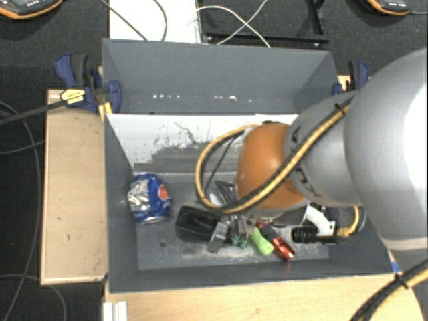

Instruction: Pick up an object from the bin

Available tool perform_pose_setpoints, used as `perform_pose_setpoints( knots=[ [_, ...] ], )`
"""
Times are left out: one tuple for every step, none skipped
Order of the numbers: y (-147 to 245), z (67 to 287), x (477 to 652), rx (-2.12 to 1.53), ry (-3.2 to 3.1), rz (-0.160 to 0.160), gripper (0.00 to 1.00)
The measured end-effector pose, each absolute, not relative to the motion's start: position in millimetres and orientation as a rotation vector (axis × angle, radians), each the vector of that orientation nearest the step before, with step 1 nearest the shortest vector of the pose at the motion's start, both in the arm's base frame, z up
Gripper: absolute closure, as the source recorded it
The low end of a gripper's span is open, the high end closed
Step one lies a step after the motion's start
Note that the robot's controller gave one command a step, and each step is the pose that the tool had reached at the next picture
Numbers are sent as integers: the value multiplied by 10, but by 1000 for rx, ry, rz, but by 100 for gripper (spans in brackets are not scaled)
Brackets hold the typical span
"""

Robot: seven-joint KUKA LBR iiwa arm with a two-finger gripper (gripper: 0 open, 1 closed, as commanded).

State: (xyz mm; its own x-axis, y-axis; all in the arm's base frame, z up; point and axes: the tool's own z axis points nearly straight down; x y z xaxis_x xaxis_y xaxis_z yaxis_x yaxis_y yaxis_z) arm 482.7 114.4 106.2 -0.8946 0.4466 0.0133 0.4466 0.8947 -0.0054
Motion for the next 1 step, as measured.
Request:
perform_pose_setpoints(
  knots=[
    [1139, 1163, 4816, -715, -3041, 7, 100]
  ],
)
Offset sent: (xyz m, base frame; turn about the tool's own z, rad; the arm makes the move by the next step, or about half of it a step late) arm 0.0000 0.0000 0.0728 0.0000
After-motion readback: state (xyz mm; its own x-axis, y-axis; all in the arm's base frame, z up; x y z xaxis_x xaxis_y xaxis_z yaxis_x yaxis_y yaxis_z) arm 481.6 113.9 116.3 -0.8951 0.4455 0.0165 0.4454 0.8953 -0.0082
